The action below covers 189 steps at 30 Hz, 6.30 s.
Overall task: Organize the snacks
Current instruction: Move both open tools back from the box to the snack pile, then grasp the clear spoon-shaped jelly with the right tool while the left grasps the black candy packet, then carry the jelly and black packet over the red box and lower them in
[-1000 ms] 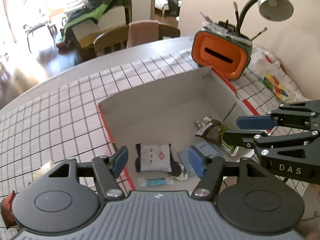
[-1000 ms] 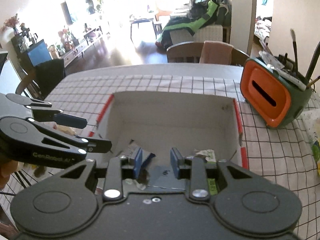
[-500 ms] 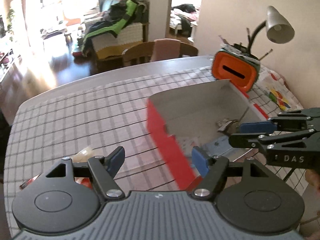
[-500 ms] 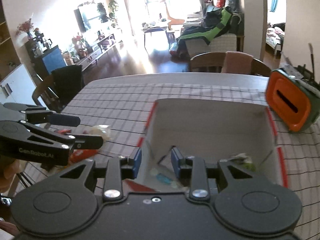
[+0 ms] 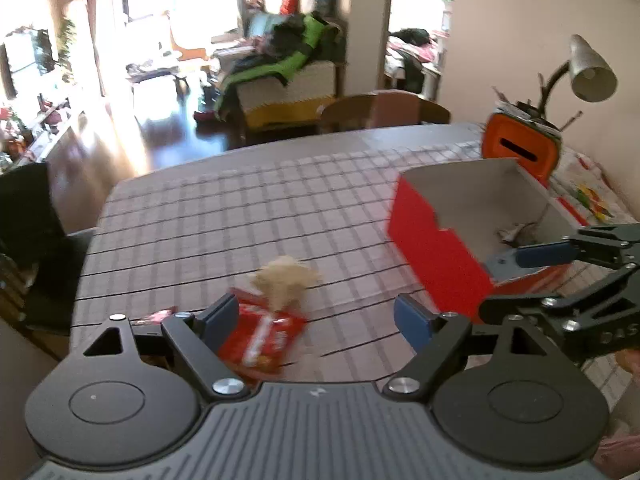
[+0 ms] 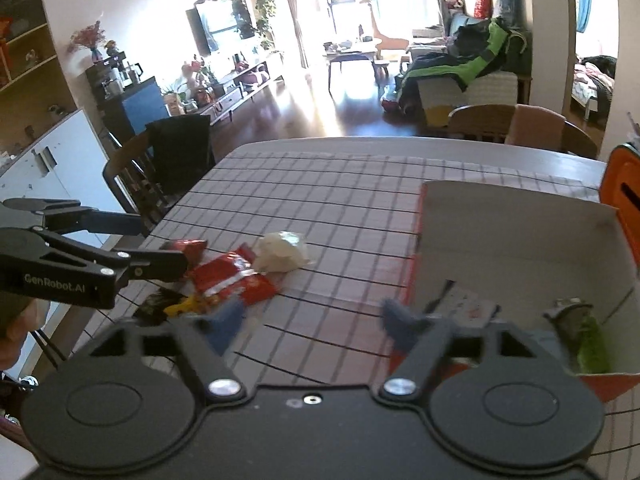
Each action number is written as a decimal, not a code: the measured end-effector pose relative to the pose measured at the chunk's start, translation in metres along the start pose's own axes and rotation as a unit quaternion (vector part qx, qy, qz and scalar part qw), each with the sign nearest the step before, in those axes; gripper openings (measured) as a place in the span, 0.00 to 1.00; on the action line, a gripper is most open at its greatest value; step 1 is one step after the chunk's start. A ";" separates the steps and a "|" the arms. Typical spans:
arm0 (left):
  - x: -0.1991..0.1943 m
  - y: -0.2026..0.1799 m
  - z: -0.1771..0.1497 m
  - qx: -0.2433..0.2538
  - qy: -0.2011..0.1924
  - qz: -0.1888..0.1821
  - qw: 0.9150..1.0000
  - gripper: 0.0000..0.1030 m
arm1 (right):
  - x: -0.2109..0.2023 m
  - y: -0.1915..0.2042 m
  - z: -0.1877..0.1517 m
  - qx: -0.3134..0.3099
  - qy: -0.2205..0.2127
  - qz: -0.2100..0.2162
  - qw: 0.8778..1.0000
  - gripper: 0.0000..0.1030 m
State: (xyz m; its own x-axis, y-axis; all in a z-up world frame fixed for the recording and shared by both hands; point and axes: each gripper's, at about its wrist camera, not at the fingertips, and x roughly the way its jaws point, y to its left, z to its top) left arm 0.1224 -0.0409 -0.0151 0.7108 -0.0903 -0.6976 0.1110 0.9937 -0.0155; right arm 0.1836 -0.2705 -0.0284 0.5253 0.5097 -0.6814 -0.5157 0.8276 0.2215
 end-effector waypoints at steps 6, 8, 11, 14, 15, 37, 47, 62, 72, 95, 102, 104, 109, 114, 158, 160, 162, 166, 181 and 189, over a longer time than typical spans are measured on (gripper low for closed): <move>-0.006 0.035 -0.030 -0.015 0.005 0.017 1.000 0.87 | 0.012 0.029 -0.010 -0.005 0.001 0.017 1.000 1.00; -0.004 0.047 -0.040 -0.022 0.020 0.018 0.999 0.87 | 0.021 0.040 -0.011 -0.017 0.005 0.013 1.000 1.00; 0.001 0.061 -0.053 -0.031 0.038 0.019 0.999 0.87 | 0.035 0.062 -0.019 -0.035 0.024 0.008 0.999 1.00; 0.006 0.077 -0.067 -0.039 0.051 0.031 0.997 0.87 | 0.053 0.078 -0.025 -0.051 0.049 0.002 0.997 1.00; 0.008 0.082 -0.070 -0.042 0.057 0.034 0.997 0.87 | 0.058 0.083 -0.027 -0.053 0.055 0.001 0.997 1.00; 0.086 0.147 -0.093 -0.119 0.185 0.028 0.975 0.87 | 0.161 0.138 -0.044 -0.026 0.167 -0.060 0.984 0.98; 0.104 0.149 -0.085 -0.111 0.205 0.022 0.972 0.86 | 0.191 0.137 -0.042 0.051 0.197 -0.130 0.971 0.88; 0.113 0.151 -0.086 -0.120 0.222 0.018 0.967 0.60 | 0.175 0.144 -0.048 -0.009 0.185 -0.112 0.976 0.56; 0.105 0.155 -0.090 -0.134 0.213 0.038 0.967 0.33 | 0.149 0.127 -0.057 -0.026 0.161 -0.090 0.983 0.35; 0.051 0.138 -0.087 -0.196 0.181 0.029 0.963 0.30 | 0.079 0.074 -0.046 0.054 0.096 -0.041 0.993 0.32; 0.036 0.110 -0.063 -0.182 0.155 0.018 0.971 0.30 | 0.048 0.058 -0.032 0.063 0.061 -0.028 0.996 0.32; 0.033 0.100 -0.055 -0.175 0.148 0.013 0.973 0.30 | 0.041 0.053 -0.027 0.062 0.049 -0.027 0.996 0.32; 0.030 0.071 -0.030 -0.157 0.130 0.001 0.979 0.30 | 0.023 0.034 -0.013 0.064 0.021 -0.030 0.997 0.32; 0.031 0.034 -0.004 -0.129 0.110 -0.012 0.986 0.30 | 0.005 0.008 -0.001 0.066 -0.007 -0.039 0.997 0.32; 0.215 -0.224 0.093 0.025 0.203 -0.034 0.978 0.30 | 0.005 -0.194 -0.022 0.057 0.066 -0.126 0.988 0.32; 0.224 -0.225 0.094 0.022 0.215 -0.033 0.976 0.30 | 0.009 -0.194 -0.023 0.048 0.073 -0.125 0.988 0.32; 0.230 -0.228 0.096 0.022 0.223 -0.027 0.974 0.30 | 0.013 -0.193 -0.023 0.041 0.079 -0.122 0.989 0.32; 0.241 -0.231 0.097 0.026 0.241 -0.023 0.970 0.30 | 0.019 -0.193 -0.021 0.030 0.090 -0.117 0.989 0.32; 0.278 -0.227 0.090 0.012 0.290 -0.018 0.957 0.31 | 0.030 -0.202 -0.011 0.026 0.117 -0.116 0.986 0.32; 0.265 -0.218 0.091 -0.005 0.270 -0.024 0.963 0.45 | 0.020 -0.204 -0.012 0.048 0.116 -0.111 0.986 0.33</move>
State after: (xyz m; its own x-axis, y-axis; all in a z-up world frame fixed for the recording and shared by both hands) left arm 0.3498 -0.2870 -0.1312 0.2403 -0.0916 -0.9664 0.1259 0.9901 -0.0626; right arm 0.2916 -0.4321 -0.0952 0.4440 0.2553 -0.8589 -0.3334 0.9368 0.1061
